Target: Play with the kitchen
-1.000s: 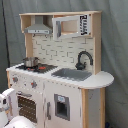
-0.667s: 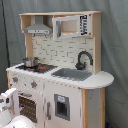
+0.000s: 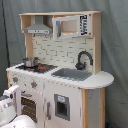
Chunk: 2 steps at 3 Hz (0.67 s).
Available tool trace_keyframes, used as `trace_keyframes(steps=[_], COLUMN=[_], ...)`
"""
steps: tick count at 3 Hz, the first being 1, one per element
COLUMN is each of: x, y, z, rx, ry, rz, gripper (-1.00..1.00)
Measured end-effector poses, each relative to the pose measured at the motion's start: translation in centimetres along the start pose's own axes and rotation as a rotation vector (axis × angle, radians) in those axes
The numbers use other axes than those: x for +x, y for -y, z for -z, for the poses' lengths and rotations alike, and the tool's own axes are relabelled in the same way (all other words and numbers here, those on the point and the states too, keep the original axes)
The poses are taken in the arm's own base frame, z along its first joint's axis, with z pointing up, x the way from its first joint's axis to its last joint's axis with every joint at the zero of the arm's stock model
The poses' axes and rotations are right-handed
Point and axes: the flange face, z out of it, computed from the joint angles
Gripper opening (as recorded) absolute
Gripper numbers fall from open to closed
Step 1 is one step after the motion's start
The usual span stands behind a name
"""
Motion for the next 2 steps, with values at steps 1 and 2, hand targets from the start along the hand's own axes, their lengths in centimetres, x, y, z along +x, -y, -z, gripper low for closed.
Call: trace_keyframes(steps=[1,2], x=[0.2,0.4], y=[0.6,0.8], z=[-1.4,-2.9], rx=[0.050,0.086], ry=[0.003,0.006], rz=[0.033,0.080], gripper=[1.00,1.00])
